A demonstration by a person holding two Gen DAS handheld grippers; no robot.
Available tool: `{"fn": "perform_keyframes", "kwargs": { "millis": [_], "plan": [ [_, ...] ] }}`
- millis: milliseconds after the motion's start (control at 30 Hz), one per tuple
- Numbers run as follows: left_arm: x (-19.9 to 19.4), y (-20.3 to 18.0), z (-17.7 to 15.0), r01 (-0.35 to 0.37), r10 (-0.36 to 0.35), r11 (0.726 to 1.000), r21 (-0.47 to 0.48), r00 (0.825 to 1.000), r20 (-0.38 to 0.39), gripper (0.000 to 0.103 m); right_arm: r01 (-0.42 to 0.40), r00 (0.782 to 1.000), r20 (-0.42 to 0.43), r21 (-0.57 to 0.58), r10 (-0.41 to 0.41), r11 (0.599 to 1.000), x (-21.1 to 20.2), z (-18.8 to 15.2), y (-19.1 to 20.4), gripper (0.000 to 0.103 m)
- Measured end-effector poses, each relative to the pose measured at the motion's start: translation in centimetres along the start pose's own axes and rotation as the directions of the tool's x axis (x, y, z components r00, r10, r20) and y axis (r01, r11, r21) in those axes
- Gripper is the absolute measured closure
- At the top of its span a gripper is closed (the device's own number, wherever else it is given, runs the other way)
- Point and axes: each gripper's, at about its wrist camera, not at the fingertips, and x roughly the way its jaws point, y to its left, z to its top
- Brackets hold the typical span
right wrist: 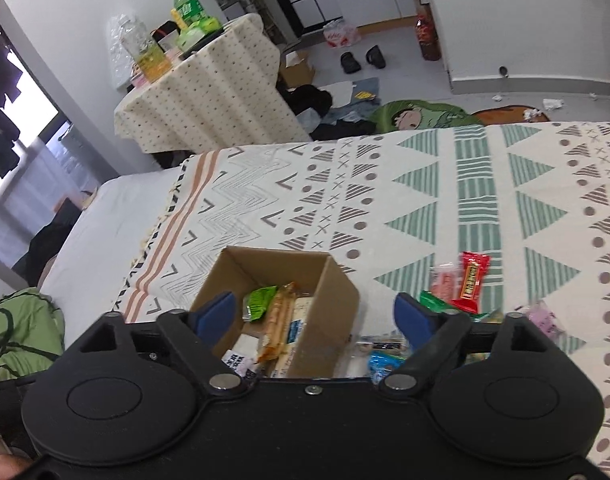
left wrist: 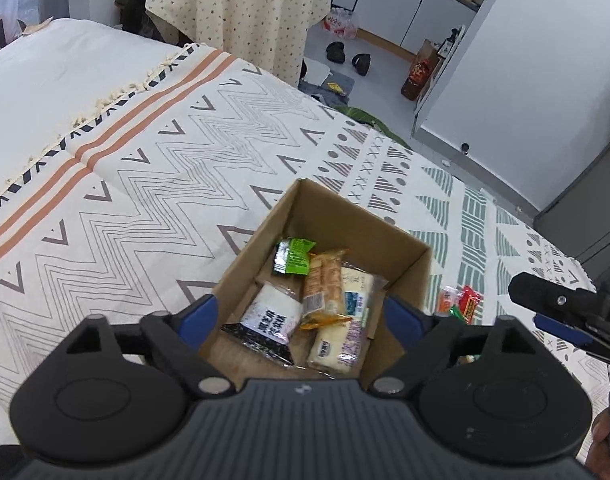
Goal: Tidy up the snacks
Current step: 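Lift both tools from the box and move toward remaining snacks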
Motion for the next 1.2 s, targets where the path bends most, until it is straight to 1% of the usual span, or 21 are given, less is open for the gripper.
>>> {"fn": "perform_keyframes", "kwargs": {
  "millis": [67,133,167,267,367,433,500,600,733,867,967,1033,1133,1200],
  "plan": [
    [-0.2,-0.4,-0.3,0.0,0.0,1.0,0.005,1.0,0.002,0.007,-0.005,1.0,0.0,-0.005,0.005,1.0,-0.4,-0.2,-0.4,0.003],
    [-0.6,-0.7,-0.6,0.002,-0.002,1.0,0.002,1.0,0.01,0.001,-0.003,1.0,-0.006,-0.014,0.003,1.0,-0.8,-0.5,-0.6,0.0],
    [-0.7,-0.8,-0.8,0.002,-0.002,1.0,0.003,1.0,0.015,0.0,0.003,1.0,-0.007,-0.018,-0.003,1.0,-1.1,-0.6,-0.8,0.0],
    [-1.1,-1.4,-1.3,-0.005,0.005,1.0,0.013,1.0,0.029,0.0,-0.007,1.0,-0.002,-0.015,0.007,1.0,-1.9,-0.8,-1.4,0.0],
    [-1.3,-2.1,-1.9,0.013,-0.014,1.0,0.024,0.999,0.036,0.0,-0.019,1.0,0.007,-0.032,0.019,0.999,-2.8,-0.8,-1.9,0.0],
    [-1.5,-2.5,-2.3,0.026,-0.028,0.999,0.033,0.999,0.039,0.0,0.003,1.0,0.015,-0.03,-0.002,1.0,-3.3,-0.8,-2.2,0.0],
    [-1.6,-3.0,-2.6,0.032,-0.034,0.999,0.043,0.999,0.038,0.0,0.008,1.0,0.013,-0.027,-0.007,1.0,-3.6,-0.8,-2.6,0.0],
    [-1.6,-3.8,-3.1,0.053,-0.054,0.997,0.047,0.998,0.027,0.0,0.006,1.0,0.021,-0.031,-0.005,1.0,-4.0,-1.1,-2.8,0.0],
    [-1.5,-5.0,-3.6,0.063,-0.065,0.996,0.069,0.998,0.014,0.0,0.006,1.0,0.024,-0.034,-0.005,0.999,-4.4,-1.7,-3.3,0.0],
    [-1.5,-5.9,-4.2,0.05,-0.051,0.995,0.083,0.999,0.01,0.0,0.014,1.0,0.027,-0.029,-0.013,0.999,-4.9,-2.4,-3.9,0.0],
    [-1.2,-6.5,-4.4,0.058,-0.057,0.995,0.077,0.998,-0.021,0.0,0.016,0.999,0.039,-0.022,-0.015,1.0,-5.4,-2.7,-4.7,0.0],
    [-1.2,-7.0,-4.5,0.075,-0.073,0.994,0.082,0.997,-0.027,0.0,0.017,0.999,0.05,-0.008,-0.017,1.0,-5.7,-2.8,-5.4,0.0],
    [-1.3,-7.9,-4.7,0.087,-0.087,0.991,0.1,0.996,-0.012,0.0,0.015,0.998,0.059,0.021,-0.016,1.0,-6.0,-2.9,-6.8,0.002],
    [-1.2,-8.3,-4.7,0.101,-0.101,0.99,0.1,0.995,-0.005,0.0,0.01,0.998,0.059,0.03,-0.012,0.999,-6.1,-3.0,-7.6,0.006]
  ]
}}
